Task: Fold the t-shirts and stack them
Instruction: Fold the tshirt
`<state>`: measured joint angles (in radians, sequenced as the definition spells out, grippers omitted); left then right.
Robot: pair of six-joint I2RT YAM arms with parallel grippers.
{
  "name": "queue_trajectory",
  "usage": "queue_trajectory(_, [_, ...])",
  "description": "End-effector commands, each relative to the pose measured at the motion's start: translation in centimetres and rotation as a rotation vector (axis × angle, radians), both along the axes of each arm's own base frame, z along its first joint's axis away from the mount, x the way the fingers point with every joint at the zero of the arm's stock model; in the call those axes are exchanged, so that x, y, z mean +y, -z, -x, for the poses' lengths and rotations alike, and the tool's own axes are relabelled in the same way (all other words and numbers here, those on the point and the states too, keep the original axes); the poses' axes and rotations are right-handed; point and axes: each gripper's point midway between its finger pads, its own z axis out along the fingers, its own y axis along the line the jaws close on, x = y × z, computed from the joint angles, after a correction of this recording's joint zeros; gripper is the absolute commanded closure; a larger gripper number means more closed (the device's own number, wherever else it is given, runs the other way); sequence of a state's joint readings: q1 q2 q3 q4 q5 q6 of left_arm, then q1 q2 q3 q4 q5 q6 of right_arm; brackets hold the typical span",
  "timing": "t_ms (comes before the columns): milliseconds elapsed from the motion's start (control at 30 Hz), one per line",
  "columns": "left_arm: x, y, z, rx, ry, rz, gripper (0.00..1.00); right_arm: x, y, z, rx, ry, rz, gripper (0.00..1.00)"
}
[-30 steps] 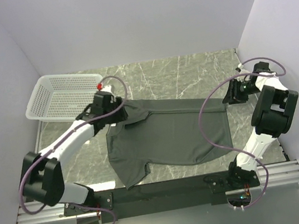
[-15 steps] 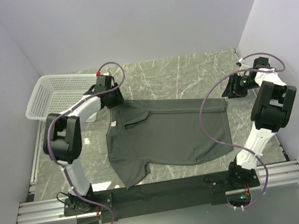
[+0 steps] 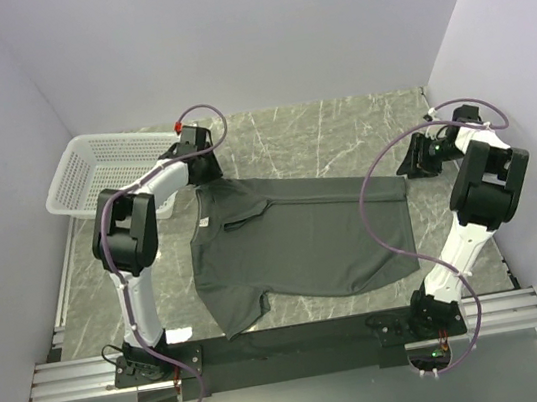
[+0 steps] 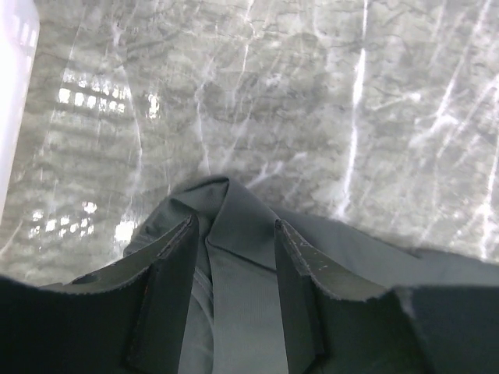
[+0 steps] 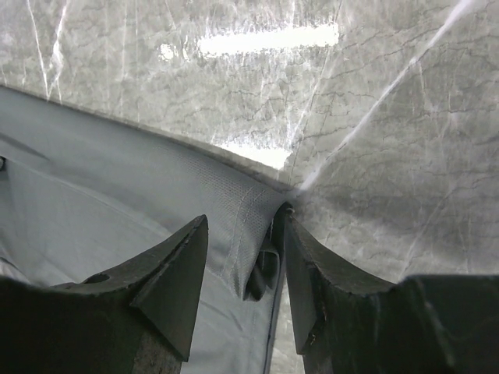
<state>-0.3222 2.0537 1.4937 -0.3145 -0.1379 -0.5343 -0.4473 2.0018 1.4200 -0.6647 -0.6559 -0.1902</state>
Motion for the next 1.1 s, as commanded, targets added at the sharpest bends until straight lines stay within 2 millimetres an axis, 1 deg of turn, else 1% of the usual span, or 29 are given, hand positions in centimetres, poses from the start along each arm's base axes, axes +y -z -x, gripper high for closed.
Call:
queue_trajectory(0, [0.4, -0.8, -1.6, -0.036, -0.009, -0.03, 0.53, -0.1, -1.3, -1.8, -0.057, -0.006, 0.003, 0.49])
queue_trajectory(33, [0.3, -0.4, -1.7, -0.028, -0.008, -0.031, 0.56, -0.1, -1.3, -1.9, -0.059, -0.003, 0.005, 0.49])
queue_trajectory(67, [0.3, -0.6, -2.0, -0.035, -0.008, -0.028, 0.59, -0.2, -1.1, -1.9, -0.053, -0.002, 0.007, 0.49])
queue_trajectory(100, [0.3, -0.4, -2.0, -0.031, -0.011, -0.028, 0.63, -0.2, -1.2, -2.0, -0.055, -0.002, 0.007, 0.49])
queue_trajectory(133, [0.2, -0.2, -2.1, -0.029, -0.011, -0.029, 0.65, -0.2, -1.1, -2.0, -0.053, -0.001, 0.01, 0.49])
queue_trajectory(167, [0.2, -0.4, -2.2, -0.035, -0.015, -0.026, 0.68, -0.3, -1.1, -2.1, -0.054, 0.003, 0.01, 0.49])
queue_trajectory(200, [0.2, -0.4, -2.1, -0.034, -0.016, -0.026, 0.68, -0.3, -1.1, -2.1, -0.055, 0.004, 0.012, 0.49])
queue_trajectory(233, [0.3, -0.5, -2.0, -0.038, -0.017, -0.023, 0.73, -0.3, -1.0, -2.2, -0.054, 0.007, 0.011, 0.49])
queue_trajectory(300, [0.4, -0.6, -1.8, -0.038, -0.017, -0.025, 0.78, -0.2, -0.9, -2.2, -0.05, 0.009, 0.002, 0.49])
queue_trajectory(333, [0.4, -1.1, -1.8, -0.052, -0.019, -0.023, 0.82, -0.2, -0.9, -2.3, -0.05, 0.011, -0.001, 0.49])
queue_trajectory(367, [0.7, -0.8, -1.3, -0.044, -0.022, -0.025, 0.83, 0.0, -0.9, -2.3, -0.049, 0.01, -0.005, 0.49])
queue_trajectory(400, [0.7, -0.9, -1.2, -0.047, -0.021, -0.022, 0.85, -0.1, -0.8, -2.3, -0.046, 0.016, -0.006, 0.49])
queue_trajectory(433, [0.7, -1.5, -1.2, -0.063, -0.022, -0.016, 0.87, -0.1, -0.7, -2.4, -0.049, 0.016, -0.004, 0.49])
queue_trajectory(500, [0.8, -1.3, -0.6, -0.057, -0.024, -0.015, 0.9, -0.2, -0.6, -2.3, -0.042, 0.024, 0.002, 0.49])
queue_trajectory(533, [0.9, -1.7, -0.5, -0.065, -0.024, -0.009, 0.91, -0.3, -0.6, -2.4, -0.045, 0.026, 0.006, 0.49])
queue_trajectory(567, [0.9, -1.5, -0.3, -0.063, -0.025, -0.005, 0.92, -0.3, -0.5, -2.3, -0.038, 0.029, 0.007, 0.49])
queue_trajectory(700, [0.8, -1.7, -0.1, -0.065, -0.018, 0.008, 0.92, -0.3, 0.2, -2.2, -0.016, 0.039, 0.007, 0.5])
queue_trajectory(967, [0.3, -1.8, -0.2, -0.066, -0.005, 0.026, 0.92, 0.8, 2.0, -2.2, 0.047, 0.019, 0.043, 0.53])
queue_trajectory(1067, [0.3, -1.9, -0.1, -0.066, -0.003, 0.031, 0.92, 0.8, 2.1, -2.3, 0.051, 0.022, 0.052, 0.6])
